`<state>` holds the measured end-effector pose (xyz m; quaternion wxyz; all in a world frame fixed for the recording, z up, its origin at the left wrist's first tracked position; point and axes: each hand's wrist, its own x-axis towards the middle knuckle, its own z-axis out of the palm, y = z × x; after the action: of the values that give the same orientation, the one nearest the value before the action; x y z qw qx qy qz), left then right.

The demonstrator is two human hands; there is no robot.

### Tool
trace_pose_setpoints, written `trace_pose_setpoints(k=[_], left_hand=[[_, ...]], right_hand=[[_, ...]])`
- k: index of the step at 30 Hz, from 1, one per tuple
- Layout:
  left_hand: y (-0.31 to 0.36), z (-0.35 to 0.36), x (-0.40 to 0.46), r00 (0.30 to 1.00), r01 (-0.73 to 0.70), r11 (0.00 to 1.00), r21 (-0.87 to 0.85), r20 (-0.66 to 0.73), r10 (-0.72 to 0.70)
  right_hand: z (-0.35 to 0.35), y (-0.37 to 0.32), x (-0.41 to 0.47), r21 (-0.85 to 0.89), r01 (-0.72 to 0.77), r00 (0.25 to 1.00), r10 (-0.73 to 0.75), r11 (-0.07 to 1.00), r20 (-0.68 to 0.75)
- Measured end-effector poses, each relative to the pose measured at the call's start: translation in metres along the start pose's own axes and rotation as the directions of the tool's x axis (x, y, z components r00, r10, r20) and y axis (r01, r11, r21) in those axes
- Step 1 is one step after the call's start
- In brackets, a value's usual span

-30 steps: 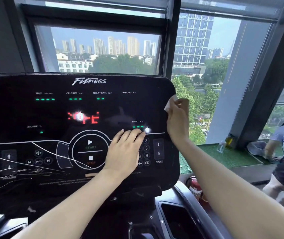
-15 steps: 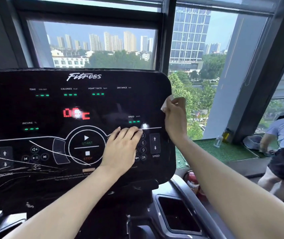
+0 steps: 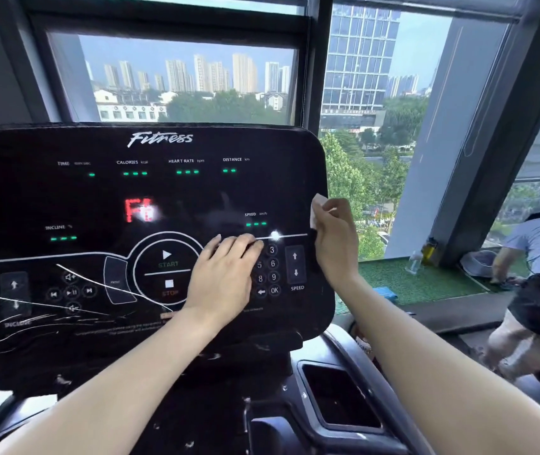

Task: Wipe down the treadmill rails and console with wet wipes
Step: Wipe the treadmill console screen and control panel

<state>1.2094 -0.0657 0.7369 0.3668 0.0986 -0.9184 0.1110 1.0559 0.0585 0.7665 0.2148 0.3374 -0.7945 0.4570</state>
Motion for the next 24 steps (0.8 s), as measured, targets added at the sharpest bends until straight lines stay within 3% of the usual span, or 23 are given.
trace_pose_setpoints(k=[4,7,11,13,16,18,19,20,22,24], left_hand=[[-0.018,-0.005,-0.011,0.997,0.070,0.998,0.007,-0.027,-0.069],[-0.033,-0.009,-0.022,0.994,0.107,0.994,0.029,-0.027,-0.107],[-0.050,-0.017,-0.030,0.990,0.138,0.989,0.056,-0.043,-0.135],[-0.055,-0.021,-0.032,0.988,0.152,0.987,0.048,-0.045,-0.150],[-0.061,-0.024,-0.036,0.985,0.173,0.984,0.035,-0.035,-0.171],[-0.065,-0.025,-0.040,0.983,0.179,0.983,0.037,-0.037,-0.178],[-0.067,-0.024,-0.042,0.983,0.178,0.983,0.035,-0.039,-0.177],[-0.069,-0.024,-0.044,0.984,0.175,0.984,0.032,-0.039,-0.174],[-0.072,-0.025,-0.045,0.986,0.164,0.986,0.022,-0.033,-0.163],[-0.074,-0.027,-0.044,0.987,0.157,0.987,0.016,-0.021,-0.157]], right_hand=[[0.026,0.000,-0.020,-0.117,0.041,0.995,-0.051,0.992,-0.082],[0.060,-0.033,-0.048,-0.057,0.146,0.984,-0.151,0.988,-0.097],[0.073,-0.050,-0.051,-0.115,0.448,0.894,-0.442,0.887,0.073],[0.058,-0.041,-0.038,-0.054,0.366,0.927,-0.358,0.929,0.112],[0.039,-0.029,-0.022,0.061,0.053,0.995,-0.047,0.997,-0.094],[0.045,-0.033,-0.019,0.120,-0.121,0.958,0.148,0.985,-0.247],[0.053,-0.043,-0.024,0.097,-0.150,0.948,0.171,0.984,-0.268],[0.064,-0.055,-0.032,0.082,-0.109,0.958,0.127,0.991,-0.258],[0.089,-0.076,-0.054,0.000,0.161,0.975,-0.159,0.987,-0.152],[0.102,-0.084,-0.069,-0.091,0.412,0.910,-0.414,0.907,0.001]])
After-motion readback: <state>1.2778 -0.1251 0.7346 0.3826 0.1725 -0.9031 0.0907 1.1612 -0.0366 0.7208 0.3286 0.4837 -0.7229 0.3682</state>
